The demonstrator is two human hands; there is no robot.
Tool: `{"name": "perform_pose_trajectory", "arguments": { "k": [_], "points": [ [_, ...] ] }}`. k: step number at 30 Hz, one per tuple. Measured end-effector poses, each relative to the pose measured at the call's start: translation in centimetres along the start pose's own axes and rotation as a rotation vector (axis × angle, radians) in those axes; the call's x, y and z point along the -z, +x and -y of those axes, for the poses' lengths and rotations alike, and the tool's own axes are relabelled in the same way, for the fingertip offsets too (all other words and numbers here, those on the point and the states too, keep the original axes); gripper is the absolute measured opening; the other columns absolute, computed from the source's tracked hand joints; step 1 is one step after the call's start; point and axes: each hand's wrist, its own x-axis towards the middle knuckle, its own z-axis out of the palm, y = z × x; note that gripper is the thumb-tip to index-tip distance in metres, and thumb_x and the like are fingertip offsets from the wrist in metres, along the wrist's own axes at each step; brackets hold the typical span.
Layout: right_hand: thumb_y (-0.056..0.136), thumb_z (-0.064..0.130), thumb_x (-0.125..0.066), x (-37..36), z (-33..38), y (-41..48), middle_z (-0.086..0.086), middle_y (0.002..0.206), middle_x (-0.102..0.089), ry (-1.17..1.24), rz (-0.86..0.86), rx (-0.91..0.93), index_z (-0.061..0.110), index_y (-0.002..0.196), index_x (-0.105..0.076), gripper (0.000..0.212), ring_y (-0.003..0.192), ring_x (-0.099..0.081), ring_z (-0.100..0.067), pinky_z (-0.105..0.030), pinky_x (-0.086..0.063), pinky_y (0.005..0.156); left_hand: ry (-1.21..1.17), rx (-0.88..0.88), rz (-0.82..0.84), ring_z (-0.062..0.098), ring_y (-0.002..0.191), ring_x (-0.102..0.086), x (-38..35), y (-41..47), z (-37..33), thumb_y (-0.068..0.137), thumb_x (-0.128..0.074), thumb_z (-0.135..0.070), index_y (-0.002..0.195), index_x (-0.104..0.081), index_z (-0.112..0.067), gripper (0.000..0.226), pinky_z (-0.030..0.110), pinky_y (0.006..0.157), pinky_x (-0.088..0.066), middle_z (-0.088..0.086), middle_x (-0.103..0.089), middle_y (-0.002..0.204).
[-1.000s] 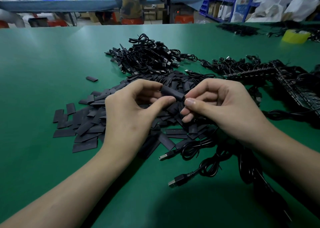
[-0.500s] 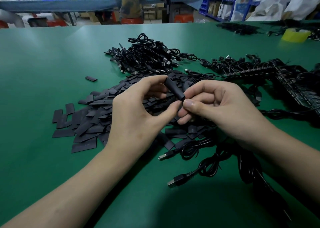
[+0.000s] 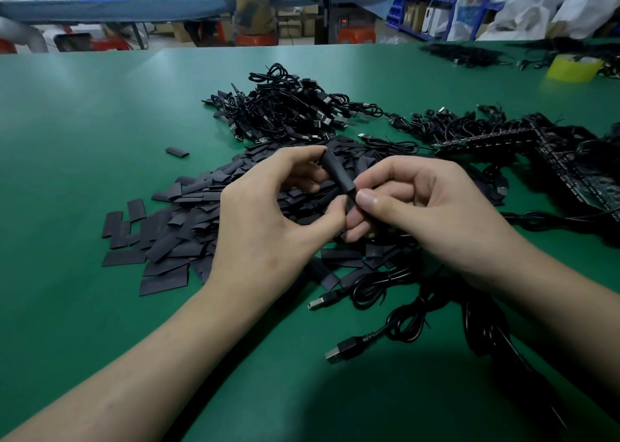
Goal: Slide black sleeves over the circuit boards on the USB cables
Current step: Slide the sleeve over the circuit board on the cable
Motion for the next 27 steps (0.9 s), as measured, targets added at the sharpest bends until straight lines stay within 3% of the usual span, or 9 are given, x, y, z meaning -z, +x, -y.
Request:
{"name": "perform_pose_trajectory", "arguments": {
  "k": [3,7,9,15,21,27],
  "points": [
    [0.098,0.009,-0.062,0.5,0.0,0.1,-0.015,0.09,-0.079,0.029,0.027,-0.032,0.002,0.111,-0.068,0.015,0.083,-0.078,-0.028,-0.025,-0.06,0.075,-0.001,-0.029,0.035,0.009,0.095,-0.071,0.1,0.0,-0.2,0.079,-0.084,-0.015,0.124,-0.07,-0.016,0.046,0.026,0.092,-0.055,-0.007,-0.073,0.1],
    [0.088,0.04,-0.067,1.3,0.2,0.5,-0.011,0.103,-0.079,0.1,0.146,-0.112,0.017,0.109,-0.079,0.033,0.094,-0.074,-0.021,-0.028,-0.06,0.082,0.037,-0.127,0.078,0.011,0.097,-0.068,0.2,0.0,-0.4,0.081,-0.083,-0.012,0.126,-0.069,-0.014,0.048,0.026,0.093,-0.053,-0.005,-0.071,0.104],
    [0.082,0.047,-0.067,1.3,0.1,0.6,-0.01,0.104,-0.079,0.127,0.156,-0.133,0.024,0.104,-0.082,0.035,0.095,-0.072,-0.019,-0.031,-0.059,0.086,0.053,-0.171,0.104,0.013,0.098,-0.066,0.1,-0.1,-0.5,0.081,-0.083,-0.009,0.126,-0.069,-0.012,0.047,0.024,0.094,-0.05,-0.002,-0.07,0.103],
    [0.082,0.04,-0.071,1.4,-0.1,0.5,-0.014,0.108,-0.077,0.173,0.148,-0.172,0.014,0.101,-0.081,0.034,0.1,-0.074,-0.023,-0.03,-0.057,0.095,0.078,-0.218,0.14,0.014,0.101,-0.064,0.1,-0.1,-0.5,0.081,-0.082,-0.01,0.126,-0.07,-0.012,0.047,0.026,0.095,-0.049,-0.003,-0.066,0.105],
    [0.075,0.04,-0.073,1.2,-0.1,0.4,-0.007,0.099,-0.079,0.216,0.144,-0.179,0.017,0.094,-0.083,0.032,0.091,-0.074,-0.015,-0.024,-0.059,0.087,0.069,-0.223,0.159,0.016,0.106,-0.064,0.2,-0.1,-0.3,0.08,-0.081,-0.01,0.125,-0.071,-0.012,0.046,0.03,0.096,-0.05,0.0,-0.067,0.111],
    [0.075,0.038,-0.074,1.3,-0.2,0.5,-0.003,0.093,-0.079,0.234,0.155,-0.174,0.014,0.094,-0.082,0.031,0.084,-0.073,-0.011,-0.022,-0.059,0.075,0.061,-0.214,0.208,0.013,0.106,-0.062,0.2,0.0,-0.1,0.081,-0.08,-0.008,0.125,-0.069,-0.011,0.046,0.024,0.095,-0.047,-0.001,-0.065,0.112]
  ]
}}
